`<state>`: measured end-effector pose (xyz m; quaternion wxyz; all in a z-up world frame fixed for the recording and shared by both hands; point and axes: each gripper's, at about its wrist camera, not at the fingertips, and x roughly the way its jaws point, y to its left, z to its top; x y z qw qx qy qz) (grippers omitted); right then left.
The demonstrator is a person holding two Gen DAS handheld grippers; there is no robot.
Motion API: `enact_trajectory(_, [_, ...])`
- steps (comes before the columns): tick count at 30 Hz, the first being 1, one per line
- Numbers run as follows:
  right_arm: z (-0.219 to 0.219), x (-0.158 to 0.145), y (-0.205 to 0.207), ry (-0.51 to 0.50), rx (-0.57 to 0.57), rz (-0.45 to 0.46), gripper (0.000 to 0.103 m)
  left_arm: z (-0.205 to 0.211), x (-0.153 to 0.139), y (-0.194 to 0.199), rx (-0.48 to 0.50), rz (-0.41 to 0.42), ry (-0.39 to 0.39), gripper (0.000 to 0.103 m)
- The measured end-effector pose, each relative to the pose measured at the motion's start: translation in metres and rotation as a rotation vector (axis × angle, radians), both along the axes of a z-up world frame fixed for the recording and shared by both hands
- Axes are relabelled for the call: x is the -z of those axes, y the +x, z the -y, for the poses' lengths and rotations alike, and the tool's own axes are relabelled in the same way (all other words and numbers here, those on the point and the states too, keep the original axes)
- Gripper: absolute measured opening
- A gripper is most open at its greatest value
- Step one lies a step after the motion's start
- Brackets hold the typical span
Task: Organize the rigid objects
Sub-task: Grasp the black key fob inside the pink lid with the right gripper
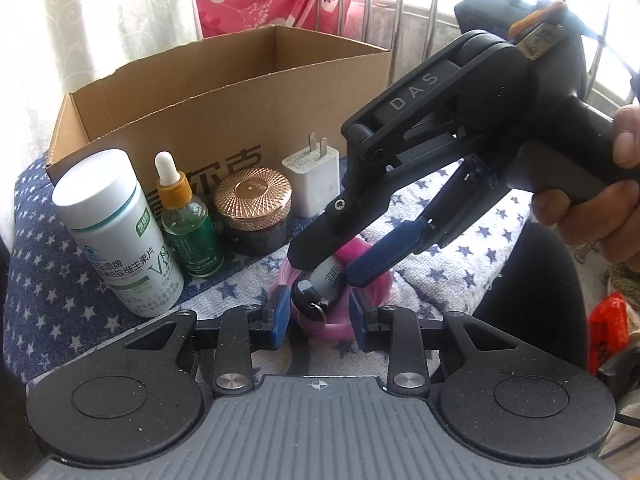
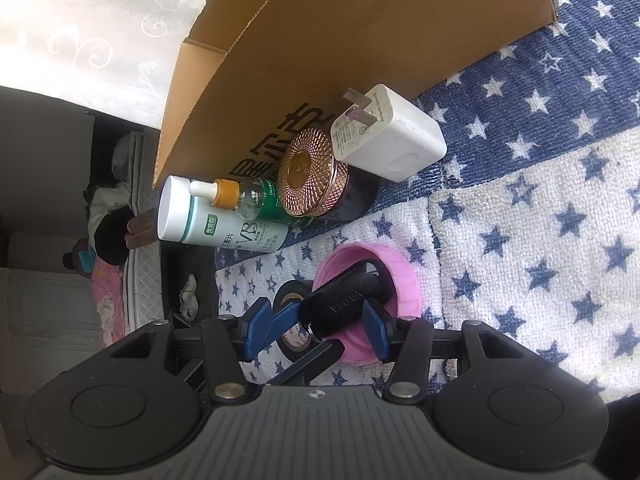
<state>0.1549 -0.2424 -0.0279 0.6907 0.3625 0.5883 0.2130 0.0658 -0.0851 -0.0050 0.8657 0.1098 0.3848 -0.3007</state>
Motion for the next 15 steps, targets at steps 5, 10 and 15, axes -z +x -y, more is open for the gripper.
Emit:
enact_trajectory(5, [0.001,0.003,0.002,-0.02,0.003,-0.005,0.057,0.001,-0.001,-0.006,0.038,-0.021,-0.054,0.031])
enact_trajectory(10, [-0.006,-0.001,0.002,-0.066,-0.011,0.024,0.055,0.012,0.006,-0.006,0.029,-0.025,-0.028,0.031])
enact_trajectory(15, [-0.006,0.0,0.002,-0.107,-0.016,0.035,0.047,0.016,0.005,-0.004,0.031,-0.024,-0.029,0.03])
